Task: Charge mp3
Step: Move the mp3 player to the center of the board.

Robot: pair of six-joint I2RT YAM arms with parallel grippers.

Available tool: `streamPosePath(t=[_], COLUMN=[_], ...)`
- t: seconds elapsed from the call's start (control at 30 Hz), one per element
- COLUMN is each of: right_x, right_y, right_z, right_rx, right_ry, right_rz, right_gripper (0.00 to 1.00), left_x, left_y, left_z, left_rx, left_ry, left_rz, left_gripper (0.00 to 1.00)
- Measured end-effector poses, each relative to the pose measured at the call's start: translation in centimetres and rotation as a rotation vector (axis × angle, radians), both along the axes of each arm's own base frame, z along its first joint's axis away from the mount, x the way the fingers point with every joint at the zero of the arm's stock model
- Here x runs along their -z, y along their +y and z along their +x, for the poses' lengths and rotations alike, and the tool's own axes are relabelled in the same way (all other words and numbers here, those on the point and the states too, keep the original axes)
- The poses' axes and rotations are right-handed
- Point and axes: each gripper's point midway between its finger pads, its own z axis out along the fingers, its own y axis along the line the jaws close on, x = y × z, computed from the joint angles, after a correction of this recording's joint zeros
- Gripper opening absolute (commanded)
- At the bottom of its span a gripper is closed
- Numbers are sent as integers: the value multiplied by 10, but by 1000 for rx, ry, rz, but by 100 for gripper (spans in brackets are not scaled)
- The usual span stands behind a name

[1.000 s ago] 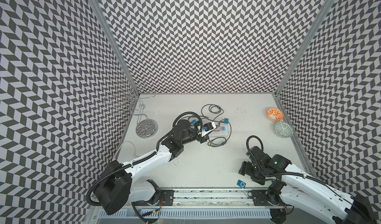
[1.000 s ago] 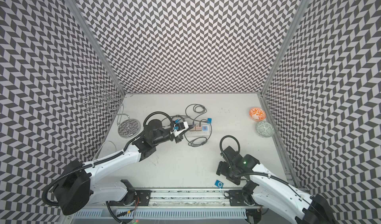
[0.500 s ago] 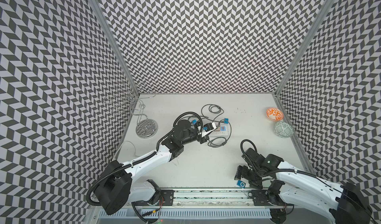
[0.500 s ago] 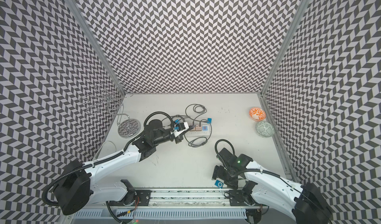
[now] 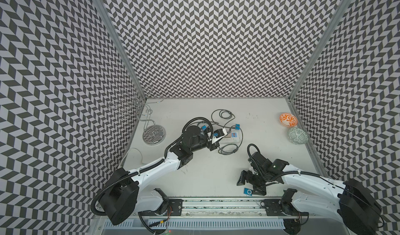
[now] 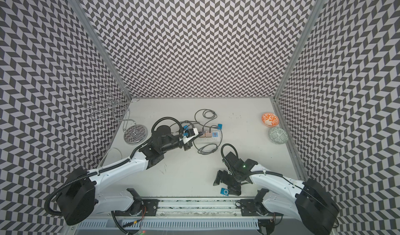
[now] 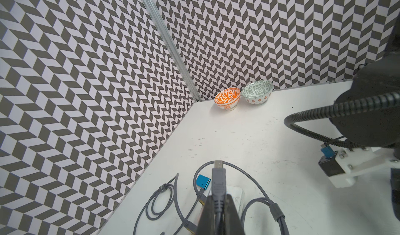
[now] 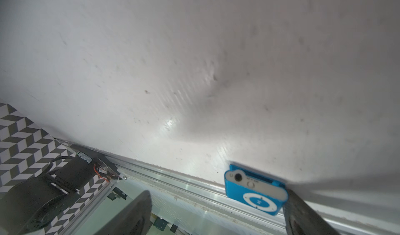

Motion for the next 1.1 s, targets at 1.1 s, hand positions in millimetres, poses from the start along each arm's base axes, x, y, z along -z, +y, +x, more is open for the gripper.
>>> streamPosePath(t=[1.1], right_x=[11], right_y=[-3], right_z=[6], right_rx=[-367], right_ry=[-244], right_rz=[-325], right_gripper=[84], left_x=[12], left_y=[-1], left_z=[4], left_rx=[-9], left_ry=[23], left_rz=[25], left_gripper=[5])
